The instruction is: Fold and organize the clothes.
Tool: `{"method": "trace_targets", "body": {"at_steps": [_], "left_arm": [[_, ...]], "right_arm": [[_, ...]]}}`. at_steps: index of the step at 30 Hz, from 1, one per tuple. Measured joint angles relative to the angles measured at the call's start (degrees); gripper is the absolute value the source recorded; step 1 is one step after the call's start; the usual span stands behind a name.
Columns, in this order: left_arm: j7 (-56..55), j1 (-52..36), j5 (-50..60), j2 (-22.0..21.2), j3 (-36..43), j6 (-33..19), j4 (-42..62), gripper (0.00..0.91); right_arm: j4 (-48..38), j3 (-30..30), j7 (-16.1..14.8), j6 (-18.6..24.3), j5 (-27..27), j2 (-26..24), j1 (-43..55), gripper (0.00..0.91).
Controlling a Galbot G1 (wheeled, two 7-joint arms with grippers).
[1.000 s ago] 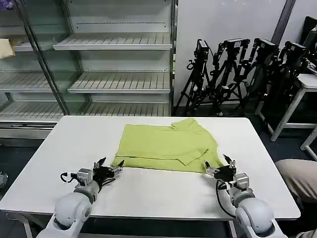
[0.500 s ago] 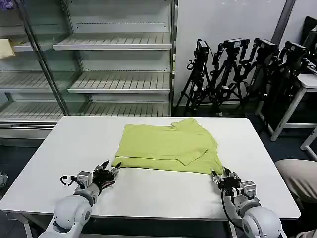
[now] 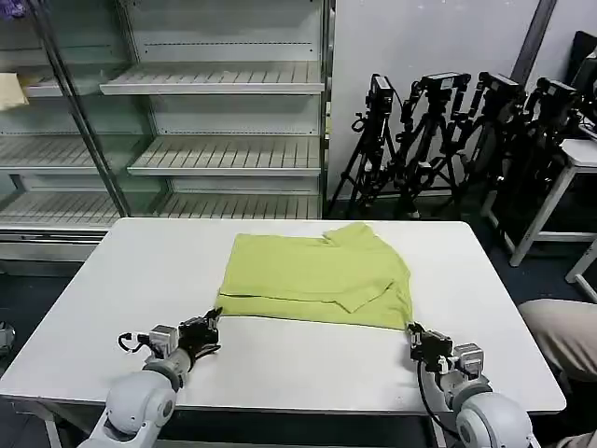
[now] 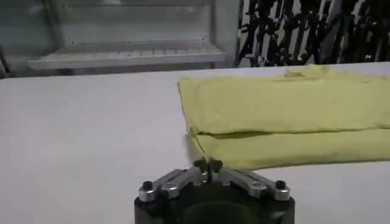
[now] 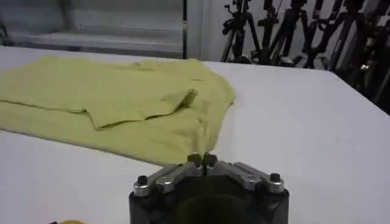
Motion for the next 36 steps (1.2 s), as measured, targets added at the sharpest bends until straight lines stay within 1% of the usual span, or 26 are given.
{"method": "trace_targets", "body": {"at_steps": [5,7,13,20,28,29,30,36], "left_arm": [[0.1,2.3,0.2,0.3,-0.9,0.0,-1.8,0.000],[0.4,3.7,0.0,0.3,-1.7,0.0,-2.9,0.010],[1.4,9.7,-0.7,0.8,-5.5,-0.1,-7.5,0.010],[2.2,17.6,-1.0,0.0,-10.3,-1.0,-12.6,0.010],[2.5,24.6,-1.1,-0.8,-14.4,-1.4,-17.0,0.020],[2.5,25.4,-1.1,-0.8,-14.7,-1.5,-17.5,0.020],[2.5,26.0,-1.0,-0.8,-14.9,-1.5,-17.9,0.907],[2.8,28.2,-0.8,-1.2,-16.0,-1.5,-19.7,0.907]], "right_arm": [[2.8,1.0,-0.6,0.8,-1.6,0.3,-3.3,0.000],[4.1,1.4,-0.6,1.3,-2.3,0.4,-5.0,0.000],[8.4,2.5,-1.1,2.3,-4.3,1.2,-10.3,0.000],[13.1,3.7,-1.5,3.8,-7.1,2.6,-17.0,0.000],[17.1,4.3,-2.0,4.4,-9.5,4.0,-22.8,0.000],[17.4,4.2,-2.2,4.5,-10.0,4.1,-23.3,0.534],[17.6,4.1,-2.4,4.7,-10.4,4.3,-23.7,0.907],[19.5,4.7,-3.5,5.1,-12.0,4.4,-25.3,0.907]]}}
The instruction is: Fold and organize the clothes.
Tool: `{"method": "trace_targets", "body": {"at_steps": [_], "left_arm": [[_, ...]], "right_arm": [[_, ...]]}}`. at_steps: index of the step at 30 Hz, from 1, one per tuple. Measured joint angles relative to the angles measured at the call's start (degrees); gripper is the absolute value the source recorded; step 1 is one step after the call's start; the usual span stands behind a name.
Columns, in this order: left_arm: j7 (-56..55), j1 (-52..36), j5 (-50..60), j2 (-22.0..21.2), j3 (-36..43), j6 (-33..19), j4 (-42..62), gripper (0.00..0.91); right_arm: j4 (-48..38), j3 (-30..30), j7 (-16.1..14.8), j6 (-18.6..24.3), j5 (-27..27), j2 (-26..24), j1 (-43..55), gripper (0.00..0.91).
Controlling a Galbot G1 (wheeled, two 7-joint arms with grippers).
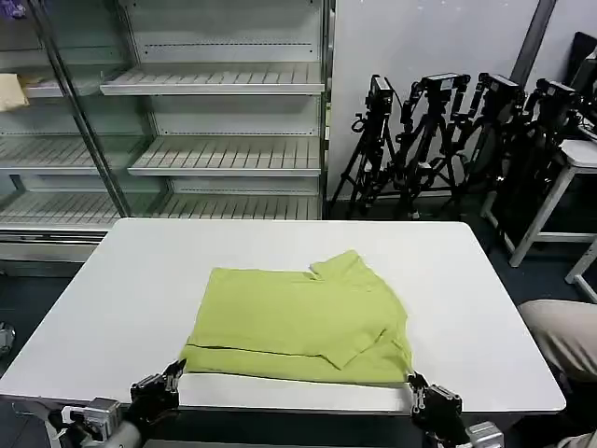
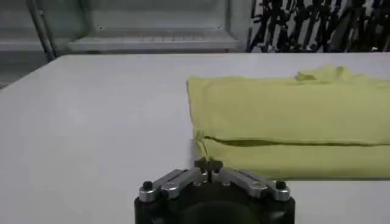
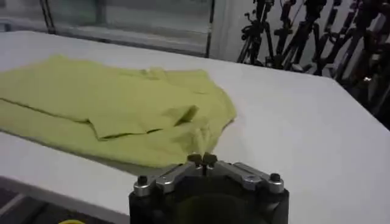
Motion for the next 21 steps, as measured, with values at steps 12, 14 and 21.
{"method": "trace_targets", "body": {"at_steps": [12,14,21], "left_arm": [[-0.6,-3.4,-1.5,0.8,-1.7,0.2,-3.1,0.907],[-0.9,-5.4,-1.5,1.4,-0.8,0.2,-2.4,0.907],[-1.5,-16.2,-1.7,3.4,5.1,0.8,2.9,0.907]], "right_arm": [[2.4,-1.4,2.5,-2.2,2.1,-0.9,7.4,0.907],[0.6,-3.1,3.8,-3.1,2.8,-1.2,11.5,0.907],[-8.5,-10.1,8.7,-5.1,5.7,-0.9,27.2,0.907]]}}
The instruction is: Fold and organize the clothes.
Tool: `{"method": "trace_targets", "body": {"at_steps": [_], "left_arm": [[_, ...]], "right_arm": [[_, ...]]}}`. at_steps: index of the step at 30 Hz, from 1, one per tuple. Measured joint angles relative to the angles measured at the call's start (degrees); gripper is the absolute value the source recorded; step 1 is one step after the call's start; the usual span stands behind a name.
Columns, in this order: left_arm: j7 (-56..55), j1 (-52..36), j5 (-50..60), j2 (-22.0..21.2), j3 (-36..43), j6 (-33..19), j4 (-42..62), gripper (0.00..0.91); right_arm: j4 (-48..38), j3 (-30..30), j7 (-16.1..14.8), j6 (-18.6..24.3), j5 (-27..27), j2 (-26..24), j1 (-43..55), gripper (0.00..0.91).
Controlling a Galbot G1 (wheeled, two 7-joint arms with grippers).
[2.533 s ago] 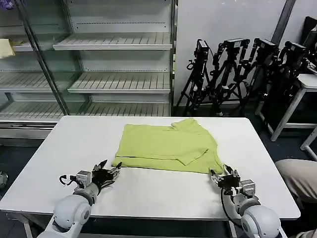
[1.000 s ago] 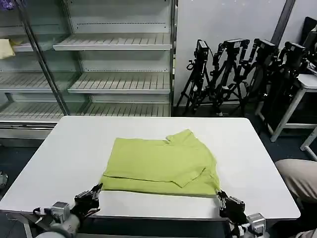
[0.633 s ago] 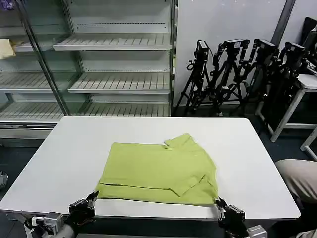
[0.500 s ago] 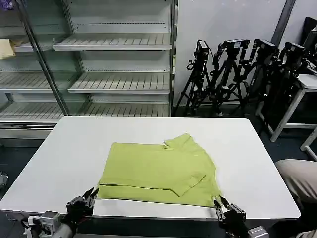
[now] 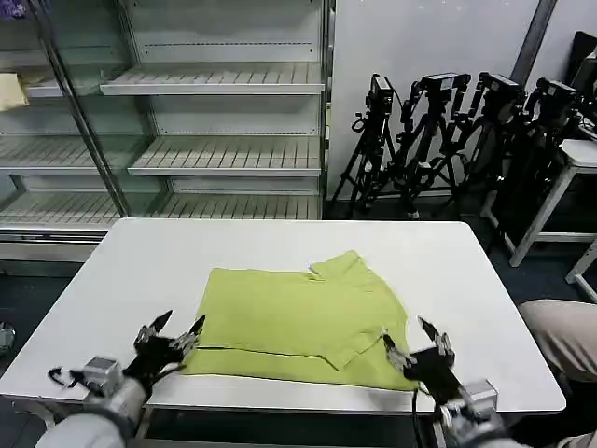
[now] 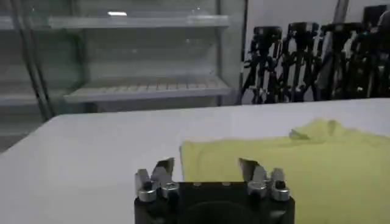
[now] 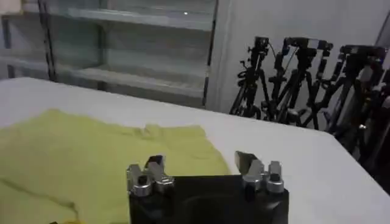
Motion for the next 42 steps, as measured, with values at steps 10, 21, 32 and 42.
{"method": "trace_targets", "body": {"at_steps": [10,21,32,42], "left_arm": [[0.3,-15.4,0.1,0.1,7.5,0.4,12.3,0.907],[2.8,-27.0,0.4,0.4,12.3,0.7,26.7,0.907],[5.2,-32.6,1.6,0.2,13.0,0.8,36.2,0.907],[6.4,-34.8,2.0,-0.2,13.5,0.8,40.2,0.907]], "right_arm": [[-17.2,-9.8,5.2,-1.4,5.0,3.3,20.9,0.907],[-33.9,-13.8,8.3,-2.0,9.2,6.4,34.3,0.907],[-44.7,-15.3,8.3,-2.2,9.8,8.9,40.5,0.907],[-49.6,-15.5,7.4,-2.3,10.2,9.7,42.1,0.907]]}}
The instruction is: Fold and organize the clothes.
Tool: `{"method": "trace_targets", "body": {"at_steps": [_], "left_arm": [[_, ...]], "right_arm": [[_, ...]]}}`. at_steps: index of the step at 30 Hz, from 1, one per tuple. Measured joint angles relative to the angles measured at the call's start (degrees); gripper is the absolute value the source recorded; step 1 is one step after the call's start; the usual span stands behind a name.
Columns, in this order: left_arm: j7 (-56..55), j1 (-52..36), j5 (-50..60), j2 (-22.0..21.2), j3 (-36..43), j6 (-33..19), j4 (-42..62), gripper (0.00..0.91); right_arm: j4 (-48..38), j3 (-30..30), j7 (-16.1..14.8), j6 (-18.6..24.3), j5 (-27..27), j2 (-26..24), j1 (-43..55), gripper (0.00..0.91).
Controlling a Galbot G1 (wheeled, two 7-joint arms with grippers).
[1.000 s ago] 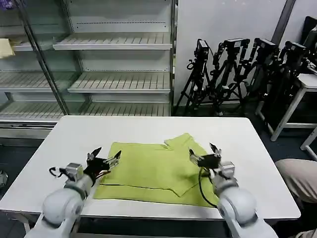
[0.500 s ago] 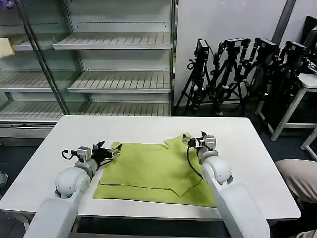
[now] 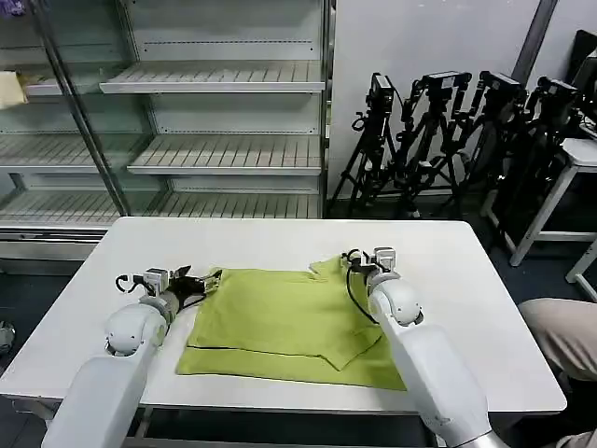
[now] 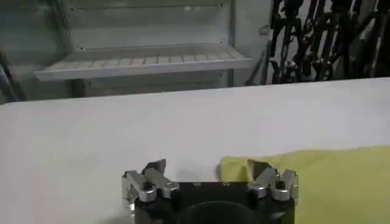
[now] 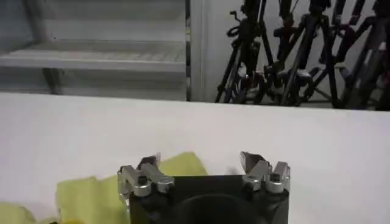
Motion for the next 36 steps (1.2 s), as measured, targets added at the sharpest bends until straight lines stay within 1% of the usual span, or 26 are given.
{"method": "trace_targets", "body": {"at_steps": [6,7,8,9,10,11,12,28,29,33,36], "left_arm": [[0.3,-1.0,0.6,-0.5,0.4,0.0,1.3,0.907],[0.3,-1.2,0.7,-0.6,0.5,0.0,1.5,0.907],[0.3,-1.3,0.7,-0.7,0.5,0.0,1.7,0.322],[0.3,-1.4,0.8,-0.8,0.5,0.0,1.8,0.121],[0.3,-1.5,0.8,-0.8,0.6,0.0,1.9,0.010],[0.4,-1.6,0.8,-0.8,0.6,0.0,2.0,0.010],[0.4,-1.7,0.8,-0.8,0.6,0.0,2.2,0.010],[1.6,-1.0,0.9,-0.9,0.7,-0.1,2.2,0.010],[1.7,-1.0,0.9,-1.0,0.7,-0.1,2.2,0.020],[1.8,-1.0,0.9,-1.0,1.0,-0.1,2.1,0.010],[1.8,-1.1,0.9,-0.8,1.0,-0.1,1.9,0.010]], "right_arm": [[-1.0,-0.1,-0.5,0.0,0.5,0.3,0.2,0.907],[-1.3,-0.1,-0.6,0.0,0.6,0.4,0.4,0.887],[-1.5,-0.1,-0.7,0.0,0.7,0.4,0.5,0.625],[-1.6,-0.1,-0.8,0.0,0.9,0.5,0.6,0.453],[-1.7,-0.1,-0.9,0.0,1.0,0.6,0.7,0.282],[-1.8,-0.1,-1.0,0.1,1.2,0.6,0.7,0.030],[-1.9,-0.2,-1.1,0.1,1.2,0.7,0.7,0.000],[-2.0,-0.4,-2.7,0.1,2.0,0.6,0.3,0.000],[-2.0,-0.4,-2.8,0.1,2.0,0.5,0.3,0.000],[-1.6,-0.3,-3.3,0.2,2.0,0.2,0.1,0.000],[-1.0,-0.5,-3.2,0.4,2.0,-0.3,-0.3,0.000]]}}
